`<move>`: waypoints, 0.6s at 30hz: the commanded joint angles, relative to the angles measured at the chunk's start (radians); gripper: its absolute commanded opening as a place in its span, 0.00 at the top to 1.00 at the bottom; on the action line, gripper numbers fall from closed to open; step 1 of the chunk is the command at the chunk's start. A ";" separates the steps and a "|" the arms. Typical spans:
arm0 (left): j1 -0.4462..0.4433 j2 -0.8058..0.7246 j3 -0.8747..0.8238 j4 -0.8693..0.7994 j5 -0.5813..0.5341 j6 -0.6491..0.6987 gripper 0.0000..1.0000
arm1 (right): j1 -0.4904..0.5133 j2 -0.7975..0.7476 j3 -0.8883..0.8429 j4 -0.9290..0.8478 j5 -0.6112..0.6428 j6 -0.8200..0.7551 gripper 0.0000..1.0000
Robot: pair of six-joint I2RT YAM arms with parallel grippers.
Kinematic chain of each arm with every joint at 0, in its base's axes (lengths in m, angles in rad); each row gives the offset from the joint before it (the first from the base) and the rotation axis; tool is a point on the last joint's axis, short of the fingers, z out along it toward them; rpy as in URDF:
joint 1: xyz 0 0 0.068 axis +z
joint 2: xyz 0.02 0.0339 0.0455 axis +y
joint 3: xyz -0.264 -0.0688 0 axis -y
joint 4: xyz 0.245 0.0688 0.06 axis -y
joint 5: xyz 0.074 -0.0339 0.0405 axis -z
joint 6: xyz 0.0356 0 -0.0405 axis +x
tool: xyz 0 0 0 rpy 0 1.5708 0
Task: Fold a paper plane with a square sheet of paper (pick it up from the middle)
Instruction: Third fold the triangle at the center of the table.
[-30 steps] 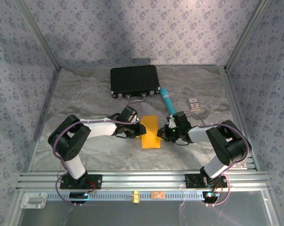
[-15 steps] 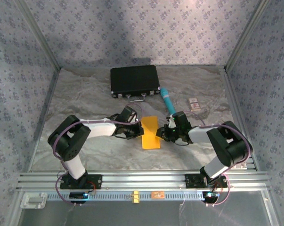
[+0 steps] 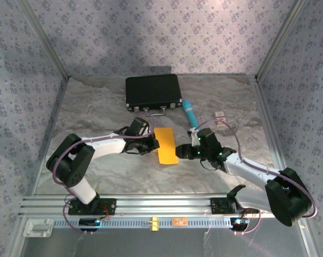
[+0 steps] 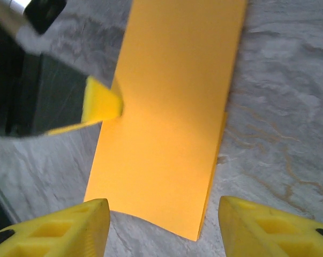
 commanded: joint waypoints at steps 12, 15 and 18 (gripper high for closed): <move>0.004 -0.018 -0.002 0.001 0.056 -0.054 1.00 | 0.449 0.048 -0.039 0.185 0.534 -0.549 0.37; 0.003 -0.016 -0.001 0.002 0.058 -0.054 1.00 | 0.493 0.089 -0.033 0.239 0.603 -0.587 0.38; 0.003 -0.018 -0.003 0.001 0.058 -0.053 1.00 | 0.524 0.139 -0.017 0.263 0.673 -0.620 0.38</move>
